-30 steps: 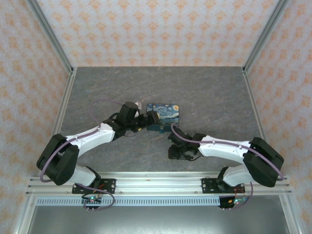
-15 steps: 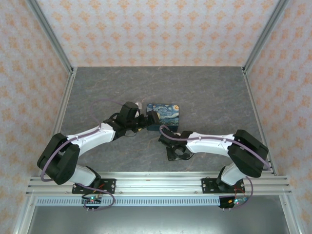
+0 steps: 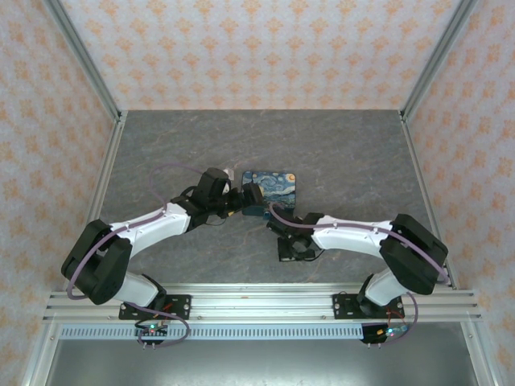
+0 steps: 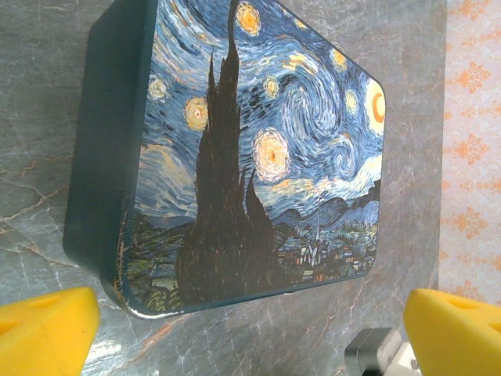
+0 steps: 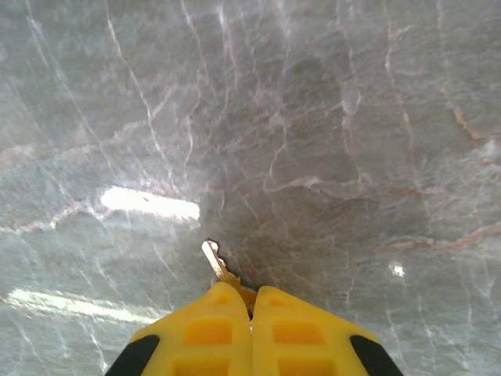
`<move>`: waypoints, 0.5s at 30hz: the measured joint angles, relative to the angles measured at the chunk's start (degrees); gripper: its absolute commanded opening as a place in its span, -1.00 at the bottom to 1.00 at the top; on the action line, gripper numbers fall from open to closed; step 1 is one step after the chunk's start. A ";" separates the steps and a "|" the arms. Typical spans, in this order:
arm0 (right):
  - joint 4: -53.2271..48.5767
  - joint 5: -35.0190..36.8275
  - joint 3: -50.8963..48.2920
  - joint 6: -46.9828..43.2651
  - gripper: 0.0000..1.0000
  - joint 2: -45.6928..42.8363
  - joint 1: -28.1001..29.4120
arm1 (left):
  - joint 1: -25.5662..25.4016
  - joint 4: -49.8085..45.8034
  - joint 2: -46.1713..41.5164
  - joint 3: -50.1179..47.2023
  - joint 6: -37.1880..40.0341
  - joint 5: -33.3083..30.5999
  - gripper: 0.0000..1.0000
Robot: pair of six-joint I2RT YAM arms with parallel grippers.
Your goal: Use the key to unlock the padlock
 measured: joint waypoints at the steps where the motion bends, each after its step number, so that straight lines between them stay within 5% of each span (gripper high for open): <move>1: 0.79 -0.42 -0.35 0.13 -1.00 -0.22 -0.46 | -0.15 0.00 0.00 0.00 0.00 0.00 1.00; 15: 8.46 -2.10 -6.05 2.16 -1.00 -4.92 -1.97 | -0.63 0.02 0.00 0.00 -0.02 0.00 1.00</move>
